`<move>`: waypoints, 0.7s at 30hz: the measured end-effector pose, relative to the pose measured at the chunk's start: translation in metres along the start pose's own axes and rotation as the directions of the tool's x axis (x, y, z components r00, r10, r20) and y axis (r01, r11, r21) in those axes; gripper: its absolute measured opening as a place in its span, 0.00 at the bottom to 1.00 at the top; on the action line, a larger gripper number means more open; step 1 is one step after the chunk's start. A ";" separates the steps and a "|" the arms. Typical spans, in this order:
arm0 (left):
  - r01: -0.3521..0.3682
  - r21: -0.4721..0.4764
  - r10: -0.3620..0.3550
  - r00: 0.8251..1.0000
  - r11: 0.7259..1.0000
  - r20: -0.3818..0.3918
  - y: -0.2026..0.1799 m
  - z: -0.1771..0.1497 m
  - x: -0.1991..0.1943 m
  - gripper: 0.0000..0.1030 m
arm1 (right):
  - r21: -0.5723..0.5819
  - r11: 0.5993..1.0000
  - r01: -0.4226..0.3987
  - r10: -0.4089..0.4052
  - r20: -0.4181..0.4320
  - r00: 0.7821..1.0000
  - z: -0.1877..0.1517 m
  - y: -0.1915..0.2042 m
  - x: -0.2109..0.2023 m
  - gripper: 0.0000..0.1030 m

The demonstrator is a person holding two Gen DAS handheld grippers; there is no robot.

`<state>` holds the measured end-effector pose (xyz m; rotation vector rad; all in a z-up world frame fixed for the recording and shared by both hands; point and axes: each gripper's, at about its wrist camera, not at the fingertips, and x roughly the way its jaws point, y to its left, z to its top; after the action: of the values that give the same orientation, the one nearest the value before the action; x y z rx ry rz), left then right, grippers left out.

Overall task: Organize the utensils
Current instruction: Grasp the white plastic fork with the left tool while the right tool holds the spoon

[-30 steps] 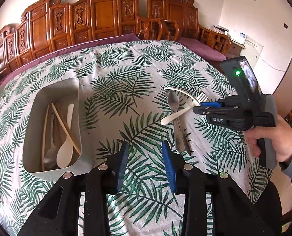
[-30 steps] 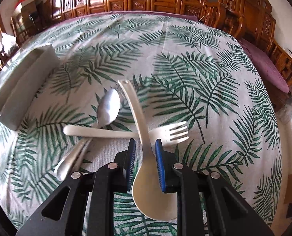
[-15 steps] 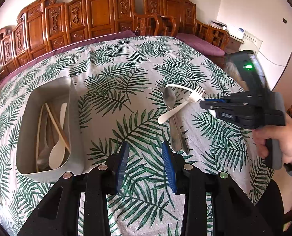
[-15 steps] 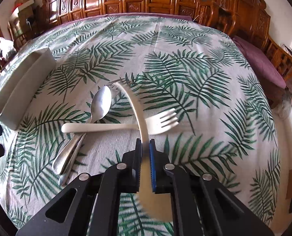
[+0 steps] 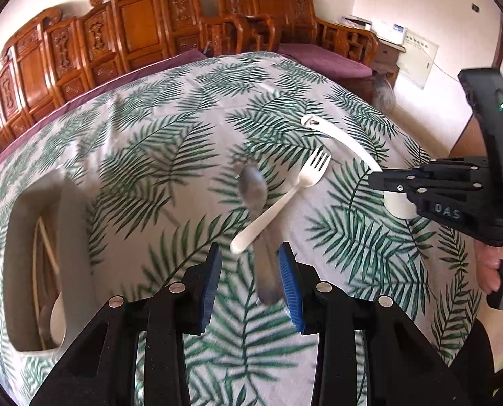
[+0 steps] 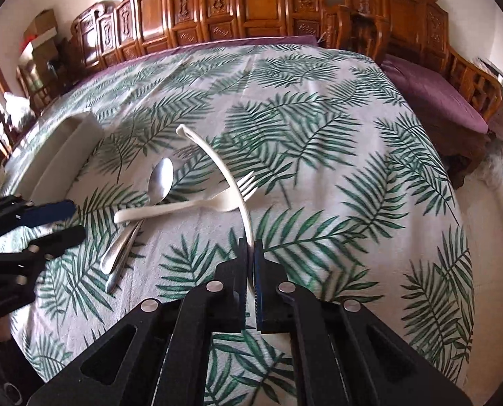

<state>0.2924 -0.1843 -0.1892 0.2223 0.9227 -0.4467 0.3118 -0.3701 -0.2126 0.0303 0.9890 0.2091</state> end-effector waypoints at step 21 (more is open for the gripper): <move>0.057 0.131 -0.047 0.996 0.990 -0.078 -0.040 0.046 0.064 0.32 | 0.117 0.993 -0.034 0.030 0.034 0.999 0.008 -0.044 -0.013 0.04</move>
<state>0.3400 -0.2548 -0.2137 0.3386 0.9746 -0.5522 0.3187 -0.4148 -0.2024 0.1571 0.9680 0.1789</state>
